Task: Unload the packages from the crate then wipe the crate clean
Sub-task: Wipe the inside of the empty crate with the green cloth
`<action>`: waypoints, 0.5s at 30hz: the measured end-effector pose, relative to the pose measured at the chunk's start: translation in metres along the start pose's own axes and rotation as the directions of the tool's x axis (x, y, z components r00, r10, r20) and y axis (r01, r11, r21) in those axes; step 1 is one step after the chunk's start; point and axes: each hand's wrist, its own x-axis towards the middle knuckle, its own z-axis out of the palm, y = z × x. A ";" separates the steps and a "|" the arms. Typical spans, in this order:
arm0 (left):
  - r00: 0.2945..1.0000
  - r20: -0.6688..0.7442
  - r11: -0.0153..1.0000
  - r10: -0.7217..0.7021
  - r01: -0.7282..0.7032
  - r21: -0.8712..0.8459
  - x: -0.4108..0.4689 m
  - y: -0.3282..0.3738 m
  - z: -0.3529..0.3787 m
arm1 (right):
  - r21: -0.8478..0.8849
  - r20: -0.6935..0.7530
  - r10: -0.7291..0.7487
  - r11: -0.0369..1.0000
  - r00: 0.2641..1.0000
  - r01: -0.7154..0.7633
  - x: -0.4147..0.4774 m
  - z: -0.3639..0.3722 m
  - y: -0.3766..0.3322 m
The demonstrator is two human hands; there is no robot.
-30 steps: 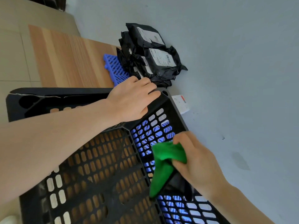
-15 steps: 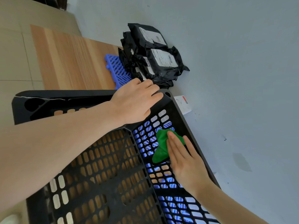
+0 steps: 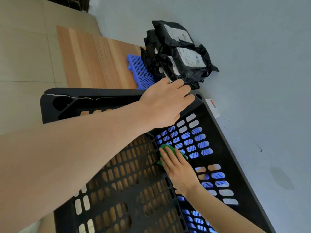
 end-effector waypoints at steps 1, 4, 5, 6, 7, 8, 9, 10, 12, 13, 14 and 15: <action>1.000 0.001 1.000 0.004 -0.004 0.007 0.000 0.000 0.001 | 0.015 0.012 -0.006 1.000 1.000 0.005 0.007 0.005 -0.007; 1.000 -0.001 0.999 0.010 -0.010 0.037 0.000 -0.001 0.004 | 0.030 0.030 -0.022 0.999 0.999 0.021 0.024 0.012 -0.019; 1.000 -0.007 0.999 0.011 -0.011 0.041 0.000 -0.002 0.004 | 0.027 0.024 -0.027 0.999 0.999 0.027 0.027 0.011 -0.020; 1.000 -0.005 0.999 0.010 -0.009 0.039 0.000 -0.002 0.003 | 0.022 0.014 -0.037 0.999 0.999 0.037 0.028 0.009 -0.019; 1.000 0.008 0.999 0.005 -0.006 0.034 0.000 -0.002 0.002 | 0.017 -0.005 -0.046 0.999 0.999 0.046 0.025 0.006 -0.018; 1.000 0.020 1.000 0.001 -0.002 0.027 0.000 -0.002 0.002 | 0.015 -0.032 -0.053 0.998 0.998 0.053 0.020 0.003 -0.014; 1.000 0.028 1.000 -0.002 0.002 0.024 -0.001 -0.002 0.002 | 0.017 -0.065 -0.068 0.997 0.996 0.069 0.012 -0.001 -0.010; 1.000 0.030 1.000 -0.006 0.006 0.019 -0.001 -0.002 0.001 | 0.024 -0.111 -0.086 0.996 0.990 0.089 0.002 -0.005 -0.005; 0.999 0.032 1.000 -0.019 0.019 -0.005 -0.003 -0.003 0.000 | 0.056 -0.222 -0.091 0.993 0.971 0.105 -0.023 -0.017 0.010; 0.999 0.037 1.000 -0.023 0.024 -0.013 -0.003 -0.003 0.000 | 0.075 -0.269 -0.070 0.993 0.961 0.093 -0.037 -0.025 0.020; 0.999 0.043 1.000 -0.025 0.026 -0.012 -0.003 -0.002 0.000 | 0.092 -0.303 -0.046 0.993 0.952 0.077 -0.050 -0.035 0.031; 0.999 0.047 1.000 -0.026 0.026 -0.007 -0.003 -0.001 0.000 | 0.098 -0.321 -0.028 0.993 0.946 0.063 -0.061 -0.046 0.043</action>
